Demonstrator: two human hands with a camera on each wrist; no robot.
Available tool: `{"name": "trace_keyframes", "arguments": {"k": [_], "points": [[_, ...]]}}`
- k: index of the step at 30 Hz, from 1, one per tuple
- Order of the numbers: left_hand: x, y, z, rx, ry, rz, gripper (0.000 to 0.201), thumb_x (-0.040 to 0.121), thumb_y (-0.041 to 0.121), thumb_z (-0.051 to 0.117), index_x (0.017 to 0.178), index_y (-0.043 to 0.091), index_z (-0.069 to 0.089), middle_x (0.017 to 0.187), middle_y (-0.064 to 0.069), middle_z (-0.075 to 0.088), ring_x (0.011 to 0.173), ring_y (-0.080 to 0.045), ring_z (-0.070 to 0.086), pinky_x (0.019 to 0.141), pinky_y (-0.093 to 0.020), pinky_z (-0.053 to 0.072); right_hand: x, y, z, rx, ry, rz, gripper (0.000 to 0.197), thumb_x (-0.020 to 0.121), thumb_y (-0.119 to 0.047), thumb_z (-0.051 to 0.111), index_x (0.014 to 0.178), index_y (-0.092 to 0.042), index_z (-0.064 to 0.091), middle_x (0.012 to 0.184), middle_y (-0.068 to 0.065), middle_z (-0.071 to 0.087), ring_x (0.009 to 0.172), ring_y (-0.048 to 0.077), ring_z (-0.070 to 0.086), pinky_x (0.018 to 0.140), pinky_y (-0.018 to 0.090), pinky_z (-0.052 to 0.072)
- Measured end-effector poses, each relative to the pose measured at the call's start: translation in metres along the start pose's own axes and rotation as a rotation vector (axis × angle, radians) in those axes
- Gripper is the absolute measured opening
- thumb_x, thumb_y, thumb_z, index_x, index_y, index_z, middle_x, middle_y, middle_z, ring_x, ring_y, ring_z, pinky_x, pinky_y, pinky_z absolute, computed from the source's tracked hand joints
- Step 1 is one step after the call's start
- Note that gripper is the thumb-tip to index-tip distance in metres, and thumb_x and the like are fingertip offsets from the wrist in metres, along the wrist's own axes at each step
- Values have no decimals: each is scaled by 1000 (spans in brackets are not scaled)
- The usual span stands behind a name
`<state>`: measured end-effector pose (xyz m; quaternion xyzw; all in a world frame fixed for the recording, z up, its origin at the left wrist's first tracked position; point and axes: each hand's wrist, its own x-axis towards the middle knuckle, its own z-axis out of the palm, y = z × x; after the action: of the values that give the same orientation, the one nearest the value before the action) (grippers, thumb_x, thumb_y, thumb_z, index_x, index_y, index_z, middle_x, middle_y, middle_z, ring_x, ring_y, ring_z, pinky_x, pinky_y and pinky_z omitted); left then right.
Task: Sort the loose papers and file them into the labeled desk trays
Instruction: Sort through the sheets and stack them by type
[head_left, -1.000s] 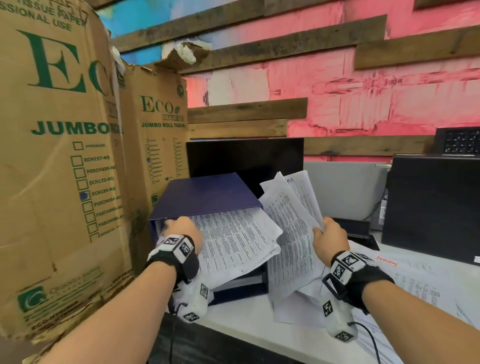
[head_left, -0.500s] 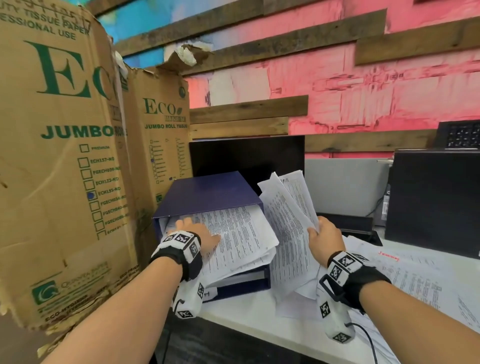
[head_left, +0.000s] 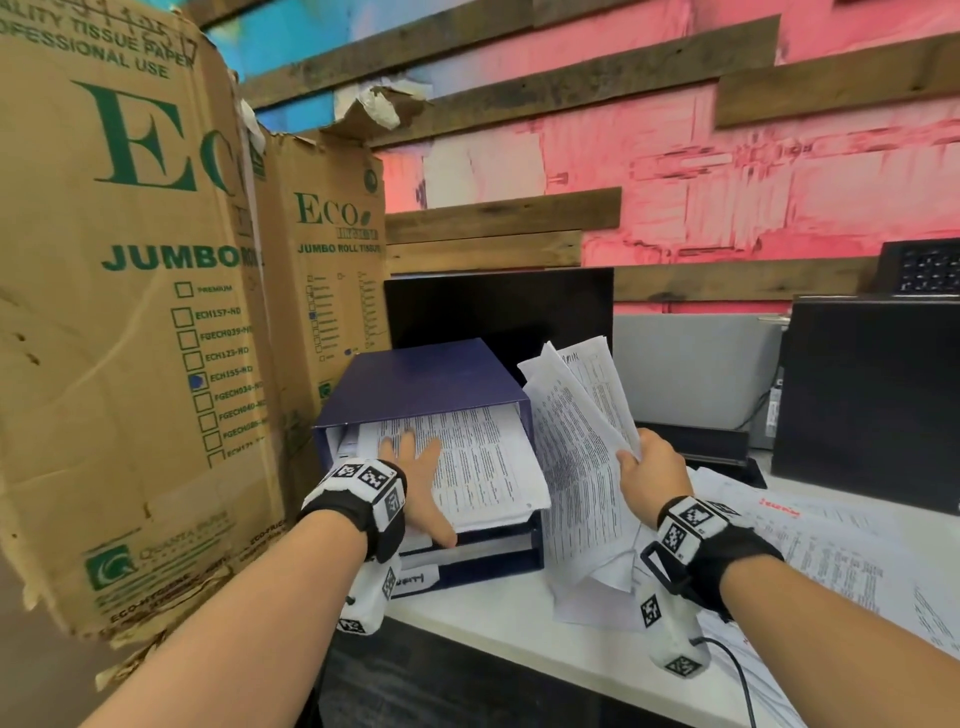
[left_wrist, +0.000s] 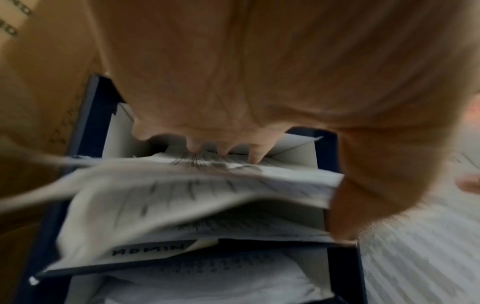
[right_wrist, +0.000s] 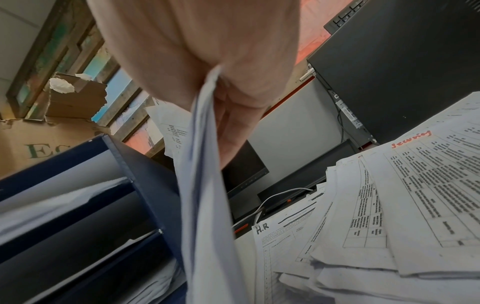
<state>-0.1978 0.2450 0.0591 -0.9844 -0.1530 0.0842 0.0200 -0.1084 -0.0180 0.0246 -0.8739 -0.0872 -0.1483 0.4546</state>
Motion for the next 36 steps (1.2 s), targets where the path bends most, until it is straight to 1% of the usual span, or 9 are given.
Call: {"name": "trace_keyframes", "arguments": {"k": [6, 12, 15, 19, 23, 25, 30, 33, 36], "points": [[3, -6, -18, -197, 279, -57, 41, 91, 42, 50, 131, 33, 49, 136, 1, 51, 127, -30, 44, 108, -58, 26, 0, 1, 0, 14, -2, 30, 22, 97, -11, 46, 115, -3, 55, 113, 15, 63, 100, 30, 59, 77, 26, 40], [16, -4, -4, -150, 441, -201, 26, 87, 31, 59, 110, 19, 56, 114, -5, 60, 112, -29, 51, 96, -45, 44, 3, 9, -2, 15, -3, 36, 22, 96, -12, 48, 115, -5, 56, 111, 14, 64, 99, 28, 59, 81, 31, 45], [22, -2, -3, -326, 413, -194, 12, 83, 15, 58, 94, 15, 58, 98, -8, 64, 91, -29, 60, 84, -43, 54, 5, 13, -7, 25, 4, 59, 22, 96, -11, 48, 115, -3, 55, 111, 15, 63, 100, 30, 59, 83, 34, 47], [23, 3, -11, -333, 358, -161, 19, 85, 29, 58, 100, 19, 63, 104, -3, 66, 101, -28, 59, 95, -43, 45, 6, 17, -11, 44, 3, 76, 23, 96, -11, 48, 116, -2, 55, 111, 16, 63, 101, 31, 59, 81, 31, 44], [30, 6, -5, -213, 197, -128, 58, 81, 59, 49, 127, 24, 49, 129, -2, 55, 125, -29, 46, 103, -48, 35, 3, 22, -16, 75, 12, 95, 25, 96, -11, 49, 118, -2, 55, 111, 15, 63, 101, 30, 60, 81, 32, 45], [28, 7, -3, -243, 178, -97, 67, 71, 66, 48, 124, 25, 50, 128, -1, 54, 126, -31, 45, 101, -50, 40, 2, 26, -23, 95, 22, 105, 25, 96, -11, 49, 119, -3, 55, 111, 15, 64, 101, 30, 60, 83, 33, 47], [5, 21, -7, -427, 355, -38, 33, 89, 42, 55, 110, 18, 62, 110, -3, 65, 101, -24, 61, 90, -39, 51, -3, 28, -50, 210, 84, 134, 28, 96, -9, 50, 123, -1, 54, 116, 15, 62, 107, 31, 57, 92, 38, 44], [-8, 40, -11, -530, 406, 42, 32, 92, 39, 54, 95, 11, 70, 101, -10, 70, 94, -26, 65, 84, -36, 54, -9, 30, -71, 284, 134, 131, 29, 95, -10, 53, 122, 1, 55, 119, 15, 61, 109, 31, 56, 95, 37, 42], [-13, 61, -8, -624, 338, 86, 39, 92, 45, 54, 112, 12, 63, 111, -12, 67, 103, -27, 62, 90, -35, 50, -18, 39, -88, 324, 148, 131, 30, 94, -14, 56, 120, -1, 56, 119, 14, 62, 101, 27, 57, 93, 35, 43]]}}
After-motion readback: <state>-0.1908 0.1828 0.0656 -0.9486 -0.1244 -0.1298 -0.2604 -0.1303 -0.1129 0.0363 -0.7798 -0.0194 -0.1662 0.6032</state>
